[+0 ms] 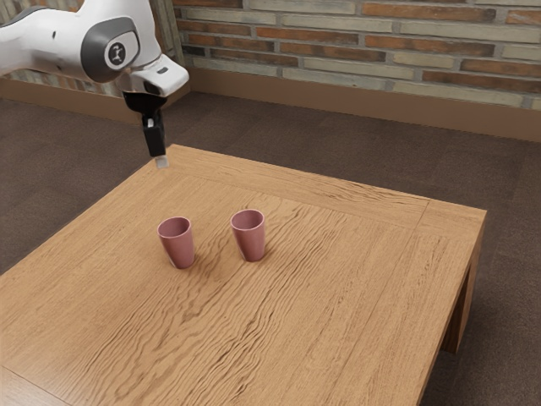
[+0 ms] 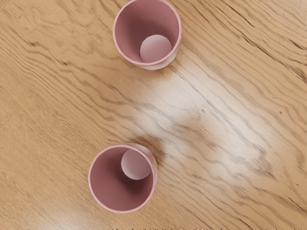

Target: Place the left cup onto the right cup

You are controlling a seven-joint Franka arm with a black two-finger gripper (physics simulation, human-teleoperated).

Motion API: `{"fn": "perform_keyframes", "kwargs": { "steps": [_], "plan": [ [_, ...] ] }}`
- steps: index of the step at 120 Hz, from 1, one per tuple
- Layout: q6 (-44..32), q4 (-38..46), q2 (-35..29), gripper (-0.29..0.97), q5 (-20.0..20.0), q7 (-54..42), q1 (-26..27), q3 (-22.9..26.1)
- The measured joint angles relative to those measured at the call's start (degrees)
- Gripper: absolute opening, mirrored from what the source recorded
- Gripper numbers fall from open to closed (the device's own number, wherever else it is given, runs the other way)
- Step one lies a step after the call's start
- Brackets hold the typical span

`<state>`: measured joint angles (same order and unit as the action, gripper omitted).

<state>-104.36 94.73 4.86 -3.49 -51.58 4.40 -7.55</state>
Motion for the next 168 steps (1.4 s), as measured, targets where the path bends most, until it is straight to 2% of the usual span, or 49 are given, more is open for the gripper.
{"fn": "perform_keyframes", "kwargs": {
  "steps": [33, 57, 107, 168],
  "plan": [
    [-1.0, 2.2, 1.1, 0.68, 0.5, -1.5, -1.5, -0.7],
    [-2.9, 2.1, 5.0, 0.68, 0.4, -2.7, -4.4, -0.8],
    [-7.4, 1.7, 12.9, 0.68, 0.4, -6.7, -6.5, -0.8],
    [-11.7, 0.2, 19.3, 0.68, 0.1, -11.0, -7.1, -0.8]
  ]
}}
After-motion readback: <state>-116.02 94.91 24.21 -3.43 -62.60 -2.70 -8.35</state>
